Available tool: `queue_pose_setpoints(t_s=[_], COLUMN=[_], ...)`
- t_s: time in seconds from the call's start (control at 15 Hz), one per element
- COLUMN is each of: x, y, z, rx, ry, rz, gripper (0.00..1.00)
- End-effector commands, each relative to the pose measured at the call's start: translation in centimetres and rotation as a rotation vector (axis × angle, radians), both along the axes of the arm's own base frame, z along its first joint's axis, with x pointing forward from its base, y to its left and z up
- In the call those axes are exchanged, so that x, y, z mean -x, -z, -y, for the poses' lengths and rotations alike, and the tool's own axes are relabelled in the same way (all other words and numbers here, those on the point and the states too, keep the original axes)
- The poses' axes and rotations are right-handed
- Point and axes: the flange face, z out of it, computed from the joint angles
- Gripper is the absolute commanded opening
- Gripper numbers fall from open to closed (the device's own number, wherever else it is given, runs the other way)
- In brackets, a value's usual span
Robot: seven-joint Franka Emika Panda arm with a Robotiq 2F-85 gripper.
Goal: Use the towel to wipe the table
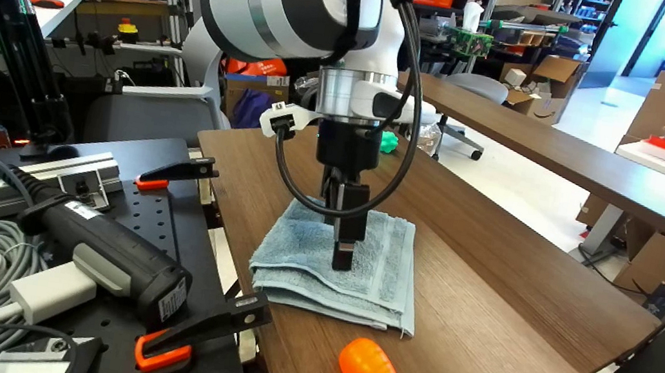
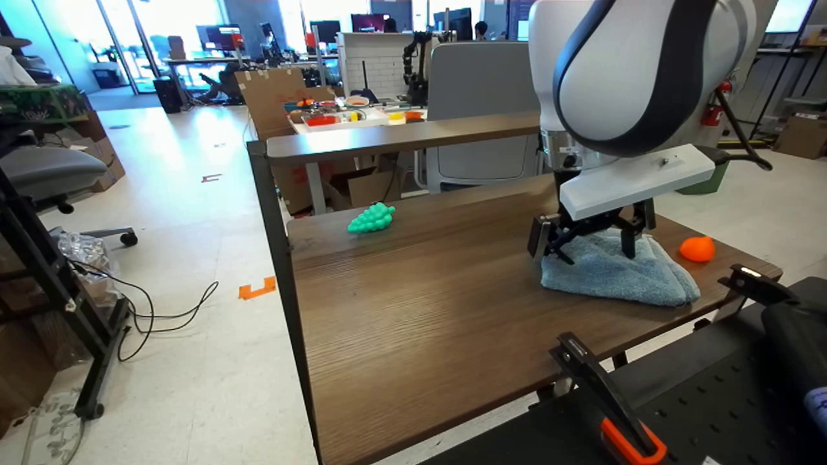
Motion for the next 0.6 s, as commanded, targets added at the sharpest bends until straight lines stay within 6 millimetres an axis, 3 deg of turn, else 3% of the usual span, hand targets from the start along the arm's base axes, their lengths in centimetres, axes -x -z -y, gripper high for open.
queue_pose_setpoints(t_s=[0.0,0.27,0.53], x=[-2.2,-6.6,-10.6], y=[0.5,2.5,3.0], z=[0.6,-0.1,0.2], rx=[0.037,-0.074,-0.195], ry=[0.085,0.265,0.396], rz=[0.067,0.16,0.287], gripper=[1.0,1.0,1.0])
